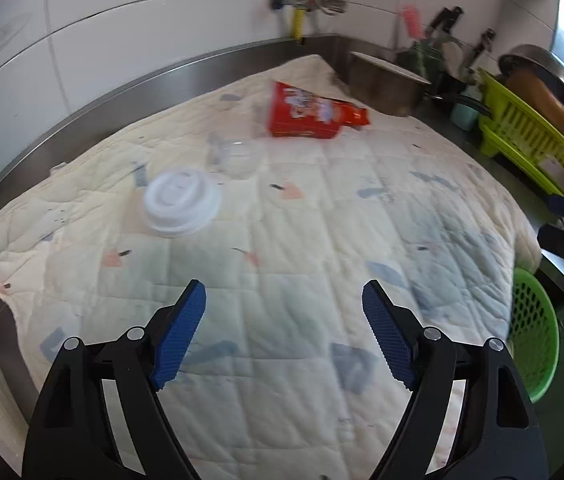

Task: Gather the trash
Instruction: 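Grasp the red cup with the right tool while the left tool moves to the clear lid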

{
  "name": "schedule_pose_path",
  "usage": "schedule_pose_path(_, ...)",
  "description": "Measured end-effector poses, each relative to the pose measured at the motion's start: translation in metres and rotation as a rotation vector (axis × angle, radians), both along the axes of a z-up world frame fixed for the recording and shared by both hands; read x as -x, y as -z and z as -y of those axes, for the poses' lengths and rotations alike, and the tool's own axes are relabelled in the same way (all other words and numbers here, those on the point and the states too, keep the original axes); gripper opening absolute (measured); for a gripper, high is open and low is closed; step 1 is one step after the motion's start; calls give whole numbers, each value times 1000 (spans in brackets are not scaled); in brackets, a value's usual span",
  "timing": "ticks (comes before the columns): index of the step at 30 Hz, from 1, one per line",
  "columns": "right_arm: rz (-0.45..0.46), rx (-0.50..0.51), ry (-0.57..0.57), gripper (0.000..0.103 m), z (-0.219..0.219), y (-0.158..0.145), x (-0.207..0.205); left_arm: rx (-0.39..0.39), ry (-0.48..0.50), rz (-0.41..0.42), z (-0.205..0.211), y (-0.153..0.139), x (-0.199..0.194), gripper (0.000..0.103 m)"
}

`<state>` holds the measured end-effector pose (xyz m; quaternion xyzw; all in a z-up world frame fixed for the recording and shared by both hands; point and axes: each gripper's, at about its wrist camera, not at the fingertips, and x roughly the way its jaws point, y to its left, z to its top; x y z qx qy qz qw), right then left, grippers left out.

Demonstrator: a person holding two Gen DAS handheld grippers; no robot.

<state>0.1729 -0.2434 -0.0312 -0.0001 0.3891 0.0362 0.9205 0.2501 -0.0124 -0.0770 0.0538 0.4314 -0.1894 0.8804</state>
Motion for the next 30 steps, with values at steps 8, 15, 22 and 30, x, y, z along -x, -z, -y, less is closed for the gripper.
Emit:
schedule_pose_path(8, -18, 103, -175, 86, -39, 1, -95, 3, -59, -12, -40, 7, -29, 83)
schedule_pose_path(15, -29, 211, -318, 88, -64, 7, -174, 7, -87, -13, -59, 10, -49, 84)
schedule_pose_path(22, -101, 319, -427, 91, -81, 25, -247, 0, -100, -15, -67, 13, -64, 85)
schedule_pose_path(30, -198, 428, -515, 91, -88, 62, -305, -15, -70, -7, -59, 17, -86, 86)
